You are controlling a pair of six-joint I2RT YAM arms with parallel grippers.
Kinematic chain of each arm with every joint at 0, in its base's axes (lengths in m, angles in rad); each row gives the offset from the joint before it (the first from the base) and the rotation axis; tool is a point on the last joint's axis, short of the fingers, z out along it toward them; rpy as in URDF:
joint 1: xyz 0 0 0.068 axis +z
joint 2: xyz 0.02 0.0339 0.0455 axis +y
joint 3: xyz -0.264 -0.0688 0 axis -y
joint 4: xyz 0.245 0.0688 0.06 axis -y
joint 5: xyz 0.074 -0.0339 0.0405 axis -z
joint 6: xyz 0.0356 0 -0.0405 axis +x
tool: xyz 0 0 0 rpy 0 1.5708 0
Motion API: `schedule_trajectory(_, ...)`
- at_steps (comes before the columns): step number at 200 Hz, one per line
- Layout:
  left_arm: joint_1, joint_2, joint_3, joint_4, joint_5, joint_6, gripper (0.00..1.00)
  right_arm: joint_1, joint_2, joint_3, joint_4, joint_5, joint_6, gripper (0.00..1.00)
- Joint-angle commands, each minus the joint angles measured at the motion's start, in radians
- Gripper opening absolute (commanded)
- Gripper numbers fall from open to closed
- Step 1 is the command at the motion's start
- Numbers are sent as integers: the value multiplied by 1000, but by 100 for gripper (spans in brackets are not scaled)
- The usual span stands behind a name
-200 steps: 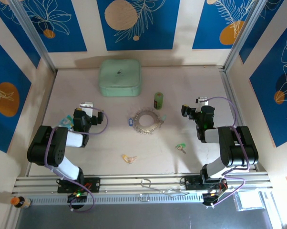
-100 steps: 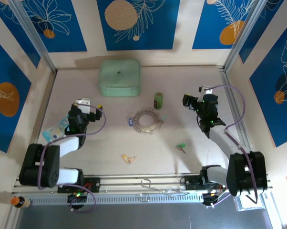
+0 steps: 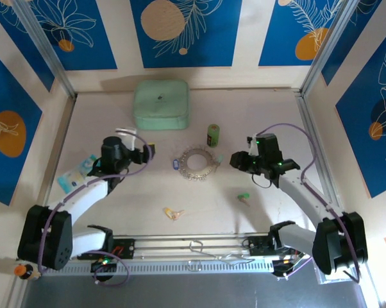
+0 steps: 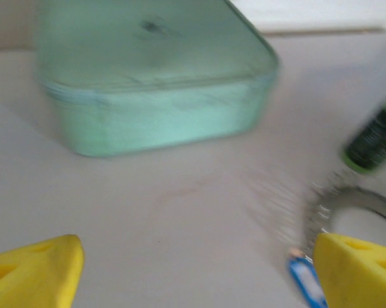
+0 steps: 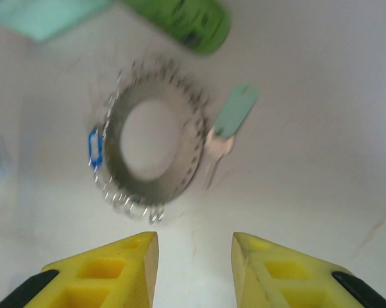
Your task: Put the keys on the keyring
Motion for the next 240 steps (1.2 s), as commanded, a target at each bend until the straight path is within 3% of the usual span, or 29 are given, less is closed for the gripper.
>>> schedule_trajectory(1, -110, 34, 40, -154, 10, -80, 89, 79, 72, 39, -37, -78, 50, 36)
schedule_trajectory(19, -178, 65, 29, -140, 1, -189, 84, 128, 186, 74, 10, -94, 66, 36)
schedule_trajectory(43, -263, 95, 0, -86, -52, -320, 79, 175, 309, 112, 57, -103, 98, 23)
schedule_trajectory(80, -359, 110, -67, 25, -163, -434, 77, 188, 418, 126, 123, -115, 123, 23)
schedule_trajectory(199, -403, 210, -22, 57, -146, -430, 77, 191, 537, 123, 218, -177, 142, 22)
schedule_trajectory(240, -406, 211, -22, 65, -152, -429, 77, 191, 552, 123, 220, -185, 140, 17)
